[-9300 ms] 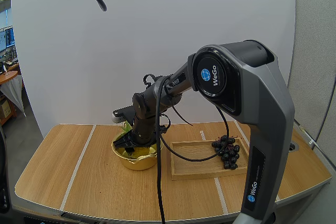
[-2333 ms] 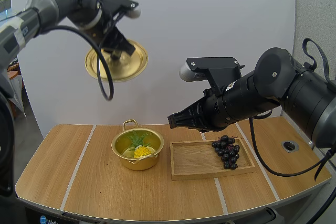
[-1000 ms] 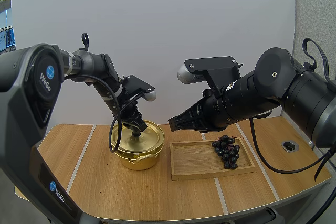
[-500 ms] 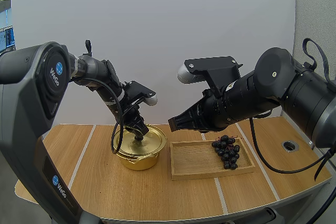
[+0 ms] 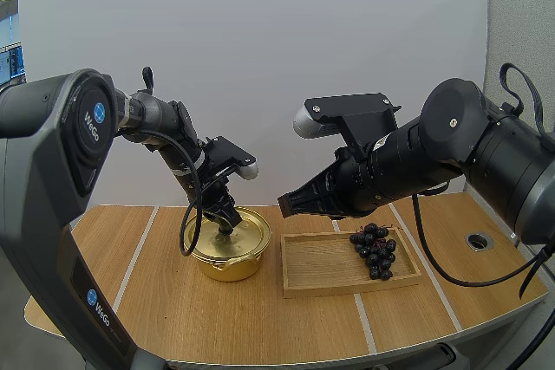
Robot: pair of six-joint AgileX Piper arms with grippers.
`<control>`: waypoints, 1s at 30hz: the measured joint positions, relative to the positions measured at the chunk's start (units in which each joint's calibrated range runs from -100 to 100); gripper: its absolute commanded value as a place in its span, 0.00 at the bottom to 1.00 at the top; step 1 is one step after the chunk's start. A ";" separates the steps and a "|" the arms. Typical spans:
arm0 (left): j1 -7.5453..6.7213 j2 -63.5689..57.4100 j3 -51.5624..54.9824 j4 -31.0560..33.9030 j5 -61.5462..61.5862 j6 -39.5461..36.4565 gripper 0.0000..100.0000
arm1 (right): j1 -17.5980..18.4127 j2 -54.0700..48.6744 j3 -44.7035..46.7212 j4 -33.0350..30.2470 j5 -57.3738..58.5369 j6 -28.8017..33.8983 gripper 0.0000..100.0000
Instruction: Open the pot, put the pineapple inside, and close it
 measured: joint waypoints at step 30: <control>0.00 -6.58 0.56 -1.57 2.68 1.45 1.00 | 0.00 0.00 0.00 0.00 0.00 0.00 0.00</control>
